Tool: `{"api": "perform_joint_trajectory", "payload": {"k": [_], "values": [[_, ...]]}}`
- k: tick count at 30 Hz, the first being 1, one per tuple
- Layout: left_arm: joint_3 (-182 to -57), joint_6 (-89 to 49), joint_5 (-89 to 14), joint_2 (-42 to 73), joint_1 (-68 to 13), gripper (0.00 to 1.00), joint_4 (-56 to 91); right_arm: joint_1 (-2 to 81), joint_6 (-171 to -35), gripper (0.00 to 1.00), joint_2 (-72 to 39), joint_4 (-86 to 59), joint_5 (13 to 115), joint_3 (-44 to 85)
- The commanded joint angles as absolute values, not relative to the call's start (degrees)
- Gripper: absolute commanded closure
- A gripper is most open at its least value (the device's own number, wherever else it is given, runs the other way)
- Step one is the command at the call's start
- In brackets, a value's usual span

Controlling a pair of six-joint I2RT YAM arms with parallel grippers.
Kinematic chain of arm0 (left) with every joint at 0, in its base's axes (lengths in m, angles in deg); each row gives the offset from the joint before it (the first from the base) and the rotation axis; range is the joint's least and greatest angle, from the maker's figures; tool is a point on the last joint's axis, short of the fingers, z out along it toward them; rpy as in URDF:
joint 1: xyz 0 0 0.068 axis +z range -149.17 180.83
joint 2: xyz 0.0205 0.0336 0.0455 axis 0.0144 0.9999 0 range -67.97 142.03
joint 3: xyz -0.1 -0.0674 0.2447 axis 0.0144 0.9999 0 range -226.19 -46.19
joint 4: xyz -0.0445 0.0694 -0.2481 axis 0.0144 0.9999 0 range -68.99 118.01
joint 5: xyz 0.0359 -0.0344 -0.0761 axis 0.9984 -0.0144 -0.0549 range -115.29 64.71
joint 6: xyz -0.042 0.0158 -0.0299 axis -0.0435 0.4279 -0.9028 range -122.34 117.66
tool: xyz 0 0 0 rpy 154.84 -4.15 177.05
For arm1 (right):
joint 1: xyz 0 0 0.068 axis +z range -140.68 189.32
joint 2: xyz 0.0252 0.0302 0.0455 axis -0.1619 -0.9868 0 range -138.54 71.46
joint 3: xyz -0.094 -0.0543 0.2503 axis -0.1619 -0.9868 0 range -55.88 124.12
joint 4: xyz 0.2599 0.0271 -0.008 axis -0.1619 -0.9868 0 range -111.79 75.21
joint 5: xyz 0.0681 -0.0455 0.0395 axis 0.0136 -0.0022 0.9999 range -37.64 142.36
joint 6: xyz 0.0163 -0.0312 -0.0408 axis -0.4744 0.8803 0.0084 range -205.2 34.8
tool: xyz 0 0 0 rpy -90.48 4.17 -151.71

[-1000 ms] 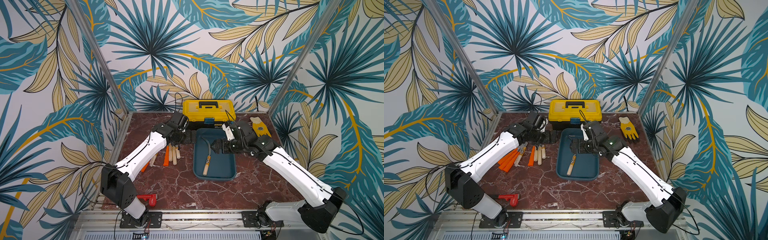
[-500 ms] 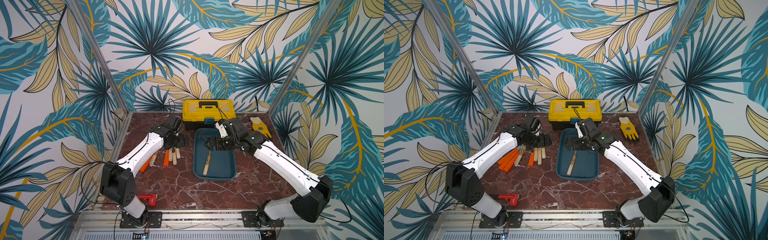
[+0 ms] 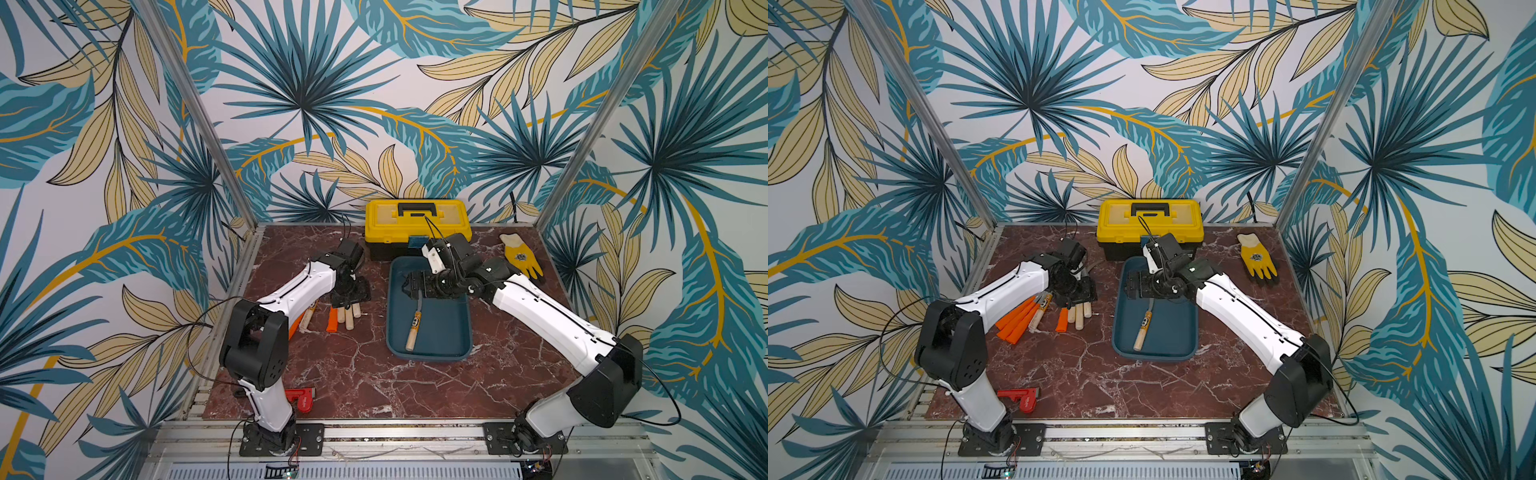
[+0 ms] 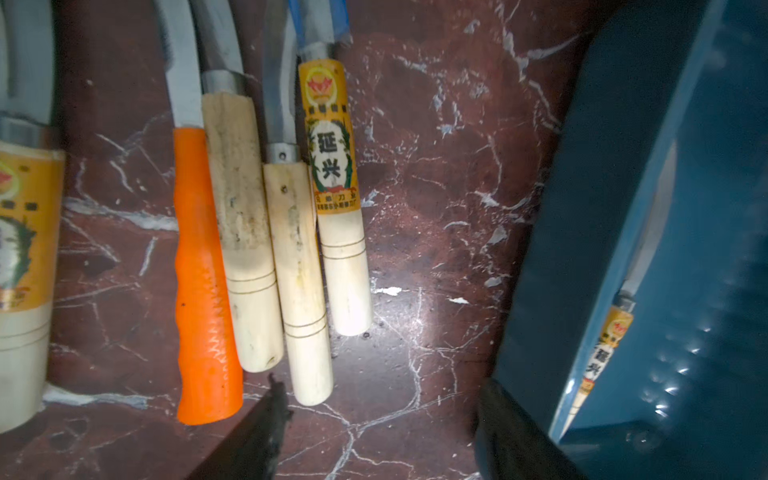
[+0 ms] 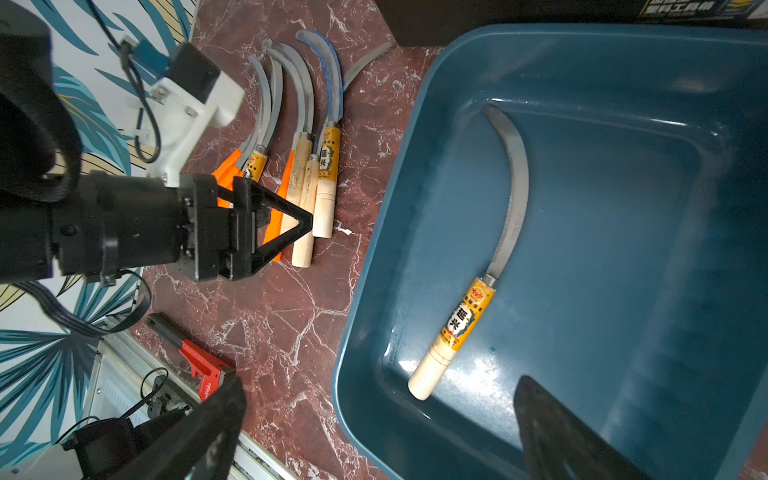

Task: Put small sickles into storage boxes
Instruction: Pick up the sickle at the center of the board.

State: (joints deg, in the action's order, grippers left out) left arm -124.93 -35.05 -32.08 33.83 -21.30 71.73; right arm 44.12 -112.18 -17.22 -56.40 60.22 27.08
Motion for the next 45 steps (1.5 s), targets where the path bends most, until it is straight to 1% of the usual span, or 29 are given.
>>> {"api": "perform_joint_trajectory", "payload": {"k": [1,3,14,16,37,38,39,40,41,43,45], "values": [[-125.8,-34.9,-32.0,35.8,-20.7,0.40,71.9,44.1,-112.2,0.01,-18.7,-55.3,61.1,28.4],[-126.5,-34.8,-31.9,37.1,-20.5,0.47,71.9,44.1,-112.1,0.00,-19.2,-55.2,61.1,28.6],[-131.6,-34.8,-32.2,44.5,-20.1,0.49,71.9,44.0,-109.3,0.01,-23.1,-57.5,61.7,32.2],[-132.4,-34.8,-32.2,45.6,-20.0,0.53,71.9,44.0,-108.6,0.00,-23.6,-57.7,61.6,32.8],[-134.8,-34.8,-32.0,52.5,-19.6,0.53,71.9,42.1,-106.4,0.01,-25.8,-60.7,61.2,34.4],[-134.8,-34.8,-31.9,52.5,-19.6,0.54,71.8,42.0,-106.4,0.00,-25.8,-60.7,61.2,34.3],[-134.8,-34.9,-31.8,52.8,-19.7,0.59,71.8,41.9,-106.3,0.01,-25.8,-60.8,61.3,34.3],[-134.7,-34.9,-31.7,52.9,-19.6,0.61,71.8,41.9,-106.4,0.01,-25.8,-60.8,61.4,34.1],[-134.7,-34.9,-31.7,53.1,-19.6,0.65,71.9,41.8,-106.4,0.00,-25.8,-60.8,61.4,34.0],[-134.6,-34.9,-31.8,53.4,-19.6,0.67,71.8,41.7,-106.3,0.00,-25.7,-60.8,61.5,33.8],[-134.6,-34.9,-31.8,53.8,-19.7,0.72,71.8,41.7,-106.1,0.00,-25.7,-60.8,61.5,33.5]]}}
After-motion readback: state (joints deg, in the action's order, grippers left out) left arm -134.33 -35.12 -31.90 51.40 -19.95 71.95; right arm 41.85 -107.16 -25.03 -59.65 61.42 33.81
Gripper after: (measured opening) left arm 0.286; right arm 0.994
